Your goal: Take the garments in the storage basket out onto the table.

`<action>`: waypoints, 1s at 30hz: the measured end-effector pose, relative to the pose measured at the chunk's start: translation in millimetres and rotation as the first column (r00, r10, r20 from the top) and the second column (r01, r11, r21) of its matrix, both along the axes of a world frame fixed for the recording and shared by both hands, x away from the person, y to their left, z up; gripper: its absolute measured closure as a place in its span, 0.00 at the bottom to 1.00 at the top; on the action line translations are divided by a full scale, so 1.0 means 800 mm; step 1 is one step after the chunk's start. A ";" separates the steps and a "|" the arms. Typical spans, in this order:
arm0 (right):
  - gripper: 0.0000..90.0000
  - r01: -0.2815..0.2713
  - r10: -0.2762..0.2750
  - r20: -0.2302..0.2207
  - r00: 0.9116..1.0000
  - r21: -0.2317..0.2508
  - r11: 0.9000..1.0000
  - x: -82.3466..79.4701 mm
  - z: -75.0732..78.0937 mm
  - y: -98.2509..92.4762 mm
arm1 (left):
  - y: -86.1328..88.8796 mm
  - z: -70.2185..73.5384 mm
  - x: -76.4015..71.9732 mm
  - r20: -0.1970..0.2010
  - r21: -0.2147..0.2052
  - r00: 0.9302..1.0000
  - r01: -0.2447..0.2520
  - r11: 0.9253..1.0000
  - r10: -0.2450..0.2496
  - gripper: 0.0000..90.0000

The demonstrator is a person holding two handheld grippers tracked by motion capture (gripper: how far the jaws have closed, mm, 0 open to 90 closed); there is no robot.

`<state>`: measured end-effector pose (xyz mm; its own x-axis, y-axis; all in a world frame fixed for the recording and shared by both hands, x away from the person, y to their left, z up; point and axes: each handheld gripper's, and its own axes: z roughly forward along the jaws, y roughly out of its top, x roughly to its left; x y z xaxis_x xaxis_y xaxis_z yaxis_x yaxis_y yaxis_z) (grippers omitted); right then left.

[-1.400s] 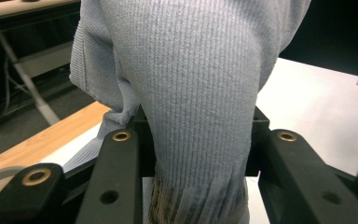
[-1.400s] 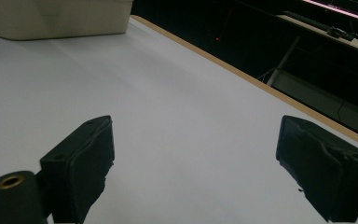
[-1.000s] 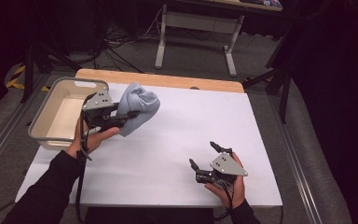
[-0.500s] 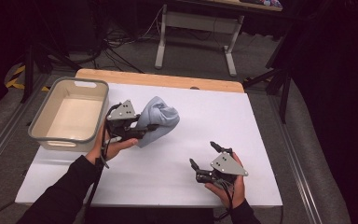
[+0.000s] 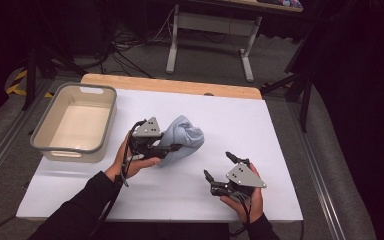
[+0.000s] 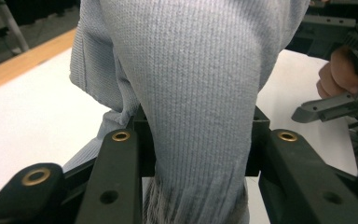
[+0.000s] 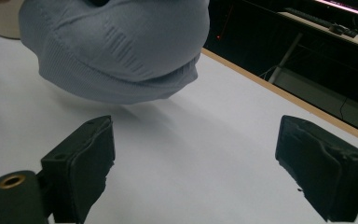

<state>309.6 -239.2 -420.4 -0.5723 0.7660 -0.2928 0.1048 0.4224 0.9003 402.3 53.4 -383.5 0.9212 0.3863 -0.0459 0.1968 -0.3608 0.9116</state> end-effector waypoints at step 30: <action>0.15 -0.008 0.010 -0.047 0.999 0.038 0.999 0.011 -0.008 0.004 | -0.016 -0.052 0.009 -0.135 0.008 0.991 0.025 1.000 -0.023 0.54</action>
<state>318.5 -236.0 -426.8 -0.5917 0.7708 -0.2360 0.1443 0.3893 0.9097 409.2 40.6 -425.1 0.9158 0.3653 -0.1671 0.3092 -0.3755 0.8737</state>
